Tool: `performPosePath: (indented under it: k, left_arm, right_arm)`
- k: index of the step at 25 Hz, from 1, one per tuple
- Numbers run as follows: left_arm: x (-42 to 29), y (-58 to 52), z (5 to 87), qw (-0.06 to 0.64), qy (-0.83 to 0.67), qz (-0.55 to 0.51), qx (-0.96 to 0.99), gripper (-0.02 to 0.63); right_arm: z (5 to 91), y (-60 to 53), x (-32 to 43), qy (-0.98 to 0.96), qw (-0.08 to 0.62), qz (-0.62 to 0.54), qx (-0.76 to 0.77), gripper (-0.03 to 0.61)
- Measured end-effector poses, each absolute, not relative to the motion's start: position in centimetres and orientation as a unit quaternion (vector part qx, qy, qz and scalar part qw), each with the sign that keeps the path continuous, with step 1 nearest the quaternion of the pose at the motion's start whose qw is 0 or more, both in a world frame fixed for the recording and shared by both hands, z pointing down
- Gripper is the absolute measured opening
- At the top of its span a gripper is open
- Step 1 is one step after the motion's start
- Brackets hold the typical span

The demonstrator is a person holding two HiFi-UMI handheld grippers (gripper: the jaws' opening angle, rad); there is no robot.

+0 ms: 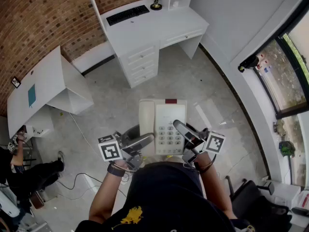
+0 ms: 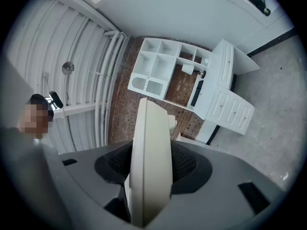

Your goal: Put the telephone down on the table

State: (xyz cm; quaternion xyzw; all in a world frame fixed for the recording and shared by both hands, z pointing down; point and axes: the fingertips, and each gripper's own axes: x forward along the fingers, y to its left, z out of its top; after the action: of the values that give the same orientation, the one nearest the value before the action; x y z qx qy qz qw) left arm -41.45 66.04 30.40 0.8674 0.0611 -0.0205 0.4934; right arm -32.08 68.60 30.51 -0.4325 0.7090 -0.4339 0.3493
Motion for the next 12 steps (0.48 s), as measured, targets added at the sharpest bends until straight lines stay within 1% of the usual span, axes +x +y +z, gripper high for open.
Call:
performPosePath:
  k: [7, 12]
  left_arm:
    - [-41.0, 66.6, 31.5, 0.508, 0.067, -0.004, 0.859, 0.433]
    - [-40.9, 66.4, 31.7, 0.505, 0.068, -0.008, 0.860, 0.433]
  right_arm:
    - [31.7, 69.4, -31.8, 0.692, 0.357, -0.446, -0.441, 0.199]
    - [32.0, 69.2, -31.6, 0.695, 0.352, -0.442, -0.444, 0.201]
